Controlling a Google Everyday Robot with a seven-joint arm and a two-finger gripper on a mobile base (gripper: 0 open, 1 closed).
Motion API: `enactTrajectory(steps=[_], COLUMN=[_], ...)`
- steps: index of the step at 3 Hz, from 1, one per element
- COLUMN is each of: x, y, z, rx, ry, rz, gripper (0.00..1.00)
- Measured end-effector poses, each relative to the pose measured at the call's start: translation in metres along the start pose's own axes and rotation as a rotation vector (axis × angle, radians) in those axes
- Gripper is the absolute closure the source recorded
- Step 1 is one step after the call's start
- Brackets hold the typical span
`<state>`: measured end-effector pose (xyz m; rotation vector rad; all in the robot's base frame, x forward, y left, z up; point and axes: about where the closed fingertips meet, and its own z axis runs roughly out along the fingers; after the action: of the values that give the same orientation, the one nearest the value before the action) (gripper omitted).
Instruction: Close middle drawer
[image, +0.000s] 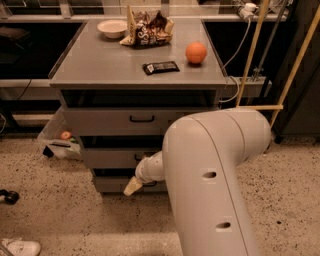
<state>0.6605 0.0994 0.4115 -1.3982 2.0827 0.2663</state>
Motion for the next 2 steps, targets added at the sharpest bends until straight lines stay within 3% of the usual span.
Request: enactTrajectory(steps=[1,2], x=[0.013,0.0], y=[-0.007,-0.046], z=[-0.022,-0.094], rx=[0.03,0.179], ry=[0.0,-0.057], rz=[0.05,0.137], gripper=[0.0,0.0])
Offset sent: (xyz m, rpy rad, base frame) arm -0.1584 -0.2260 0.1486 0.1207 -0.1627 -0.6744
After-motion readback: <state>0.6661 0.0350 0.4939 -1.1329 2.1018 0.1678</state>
